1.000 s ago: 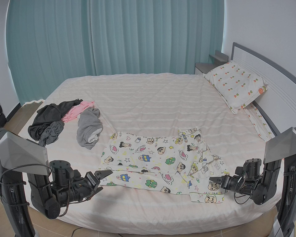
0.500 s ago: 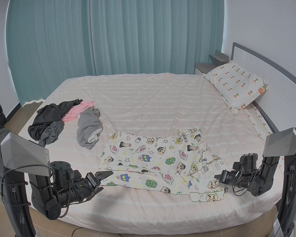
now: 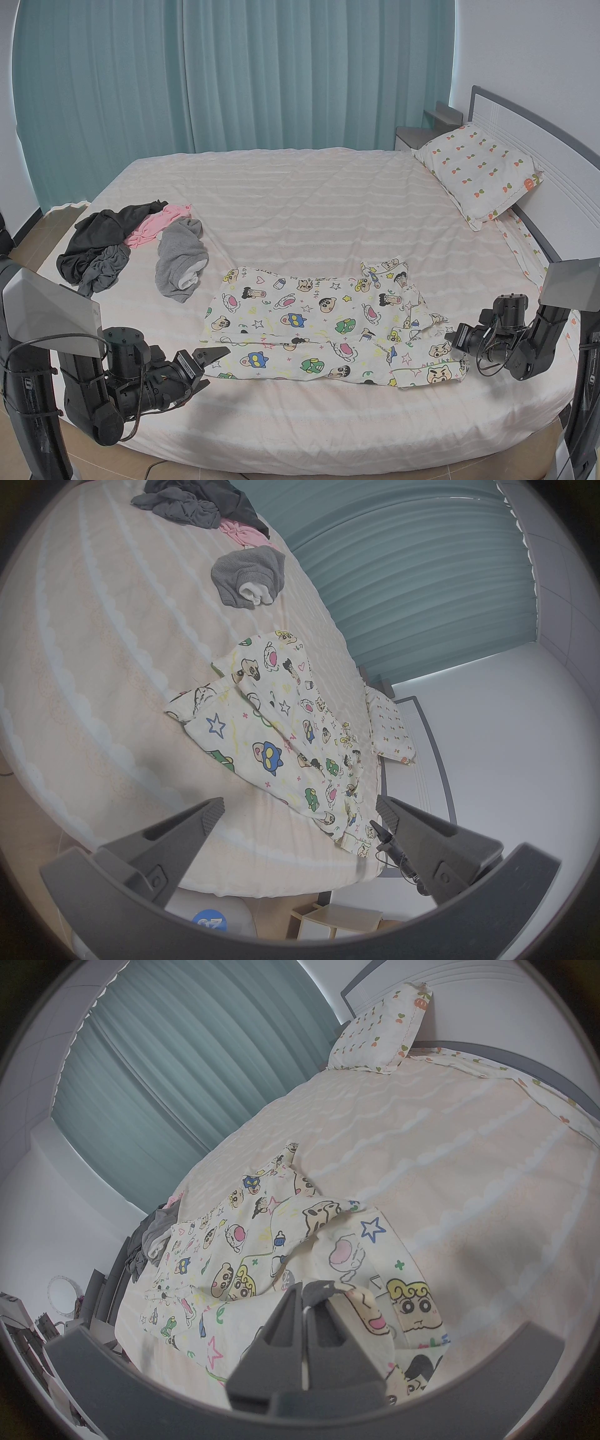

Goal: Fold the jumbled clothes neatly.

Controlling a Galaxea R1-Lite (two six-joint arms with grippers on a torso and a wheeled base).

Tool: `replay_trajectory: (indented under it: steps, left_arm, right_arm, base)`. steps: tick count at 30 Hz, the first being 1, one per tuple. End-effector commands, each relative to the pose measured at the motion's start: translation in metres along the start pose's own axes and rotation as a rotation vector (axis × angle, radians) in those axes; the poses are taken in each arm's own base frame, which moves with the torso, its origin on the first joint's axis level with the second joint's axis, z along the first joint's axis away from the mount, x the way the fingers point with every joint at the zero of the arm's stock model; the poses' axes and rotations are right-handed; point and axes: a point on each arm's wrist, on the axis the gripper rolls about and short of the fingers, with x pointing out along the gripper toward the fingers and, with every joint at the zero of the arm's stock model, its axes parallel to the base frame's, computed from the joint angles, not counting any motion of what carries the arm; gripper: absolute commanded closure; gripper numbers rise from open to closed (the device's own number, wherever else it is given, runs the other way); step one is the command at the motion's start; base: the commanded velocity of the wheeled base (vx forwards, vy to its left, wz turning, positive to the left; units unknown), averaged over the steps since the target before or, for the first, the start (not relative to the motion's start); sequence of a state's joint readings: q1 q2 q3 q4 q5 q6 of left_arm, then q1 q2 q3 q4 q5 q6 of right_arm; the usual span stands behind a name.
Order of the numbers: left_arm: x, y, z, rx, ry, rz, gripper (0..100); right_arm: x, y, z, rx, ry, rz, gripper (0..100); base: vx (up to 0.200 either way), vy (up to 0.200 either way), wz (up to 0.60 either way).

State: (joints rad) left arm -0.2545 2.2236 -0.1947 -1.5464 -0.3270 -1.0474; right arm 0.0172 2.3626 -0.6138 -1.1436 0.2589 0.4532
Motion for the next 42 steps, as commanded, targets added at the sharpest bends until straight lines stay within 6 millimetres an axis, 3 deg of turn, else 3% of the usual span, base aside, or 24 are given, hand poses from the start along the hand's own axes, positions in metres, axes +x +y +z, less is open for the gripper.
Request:
replay_trajectory:
  steps: [1,7,8,16,20,22,23,24,34,42]
  left_arm:
    - [0.000,0.000,0.000,0.000,0.000,0.001,0]
    - [0.000,0.000,0.000,0.001,0.001,0.002,0]
    - [0.001,0.000,0.000,0.001,0.000,0.001,0]
    - [0.001,0.000,0.000,0.002,0.001,-0.001,0]
    - [0.001,0.000,0.000,0.006,0.002,-0.005,0]
    - [0.001,0.000,0.000,0.006,0.003,-0.006,0]
    - [0.001,-0.002,0.001,0.008,-0.002,-0.022,0]
    - [0.002,-0.002,0.002,0.009,-0.005,-0.027,0]
    - [0.004,-0.002,0.002,0.009,-0.010,-0.026,0]
    - [0.005,-0.001,0.002,0.014,-0.001,-0.025,0]
  right_arm:
    - [0.002,0.001,0.002,-0.003,-0.004,0.003,100]
    - [0.001,-0.001,-0.004,0.005,0.025,-0.009,100]
    - [0.001,-0.002,-0.005,0.007,0.029,-0.013,0]
    - [-0.006,-0.004,0.002,0.045,-0.001,-0.024,0]
    - [-0.028,0.000,0.028,0.103,-0.108,-0.035,0]
    - [-0.030,0.000,0.030,0.104,-0.114,-0.034,0]
    - [-0.054,0.003,0.047,0.114,-0.187,-0.024,0]
    - [-0.061,0.005,0.049,0.115,-0.194,-0.018,0]
    - [-0.063,0.017,0.029,0.086,-0.166,0.019,0]
    - [-0.062,0.027,0.020,0.061,-0.169,0.055,0]
  base:
    - [0.000,0.000,0.00]
    - [0.000,0.000,0.00]
    - [0.000,0.000,0.00]
    - [0.000,0.000,0.00]
    - [0.000,0.000,0.00]
    - [0.000,0.000,0.00]
    - [0.000,0.000,0.00]
    - [0.000,0.000,0.00]
    - [0.000,0.000,0.00]
    - [0.200,0.000,0.00]
